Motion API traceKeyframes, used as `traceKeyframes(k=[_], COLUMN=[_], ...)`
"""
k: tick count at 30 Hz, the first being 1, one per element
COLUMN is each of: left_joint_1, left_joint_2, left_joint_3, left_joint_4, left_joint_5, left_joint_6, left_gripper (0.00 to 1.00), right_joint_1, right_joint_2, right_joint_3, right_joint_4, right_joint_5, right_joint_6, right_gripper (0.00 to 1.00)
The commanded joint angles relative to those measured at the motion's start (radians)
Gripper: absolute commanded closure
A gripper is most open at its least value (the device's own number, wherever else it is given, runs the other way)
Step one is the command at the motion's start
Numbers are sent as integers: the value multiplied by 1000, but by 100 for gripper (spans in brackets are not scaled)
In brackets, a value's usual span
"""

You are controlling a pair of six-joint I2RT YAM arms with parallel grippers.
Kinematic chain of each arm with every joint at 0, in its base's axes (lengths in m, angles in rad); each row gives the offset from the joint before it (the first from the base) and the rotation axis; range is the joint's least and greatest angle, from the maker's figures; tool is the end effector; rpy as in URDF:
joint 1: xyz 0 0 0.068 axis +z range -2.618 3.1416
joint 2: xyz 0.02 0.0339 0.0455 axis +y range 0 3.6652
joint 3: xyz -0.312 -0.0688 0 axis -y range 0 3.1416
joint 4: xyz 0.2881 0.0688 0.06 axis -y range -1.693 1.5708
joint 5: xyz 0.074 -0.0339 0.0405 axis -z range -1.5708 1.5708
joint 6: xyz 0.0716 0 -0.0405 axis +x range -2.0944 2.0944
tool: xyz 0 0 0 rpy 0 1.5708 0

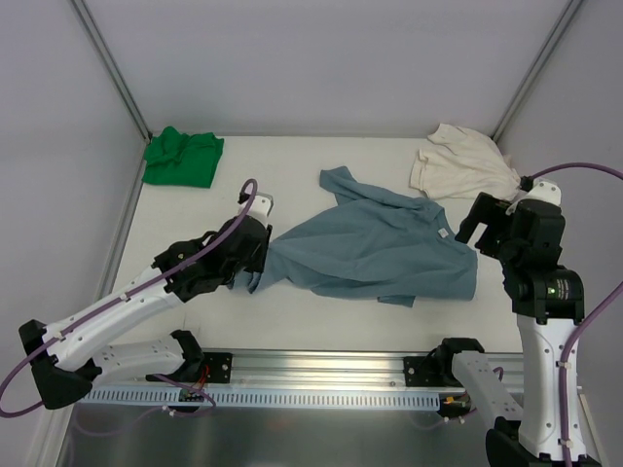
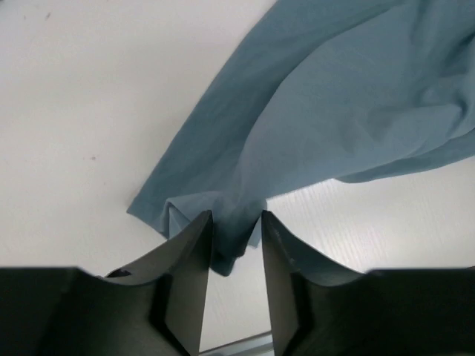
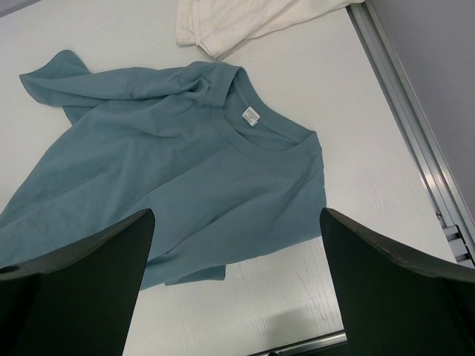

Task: Fold and stack the t-shirts
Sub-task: Flatten out the tshirt

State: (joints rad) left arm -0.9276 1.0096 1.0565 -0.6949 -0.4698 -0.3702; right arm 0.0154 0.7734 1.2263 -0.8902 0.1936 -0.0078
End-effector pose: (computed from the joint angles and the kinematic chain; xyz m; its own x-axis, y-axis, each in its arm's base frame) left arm 0.1752 -0.1797 0.3679 -0.5173 0.1523 -0.8421 0.3324 0.9425 -0.0337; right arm 0.1604 -0.0113 0.4504 -0.4247 -0.0142 -0.9052 0.1558 0.9838 -0.0885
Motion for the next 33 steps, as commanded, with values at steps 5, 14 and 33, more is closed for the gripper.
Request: traceKeyframes(k=[5,14,33], left_joint_1=[9,6,-73], left_joint_2=[-68,-218,-36], left_joint_3=[-113,-349,-403], left_joint_4=[-22,77,107], left_joint_5=[-32,153,-136], left_joint_6=[-48,-237,-283], left_gripper=[1,1,1], right_joint_1=[-5,-5,-5], right_joint_2=[3,-2,10], right_joint_3=[-17,-25,-30], right_joint_4=[43,45,54], right_joint_5=[-2,-3,-28], right_joint_6=[-6,-6,-3], right_gripper=[0,0,1])
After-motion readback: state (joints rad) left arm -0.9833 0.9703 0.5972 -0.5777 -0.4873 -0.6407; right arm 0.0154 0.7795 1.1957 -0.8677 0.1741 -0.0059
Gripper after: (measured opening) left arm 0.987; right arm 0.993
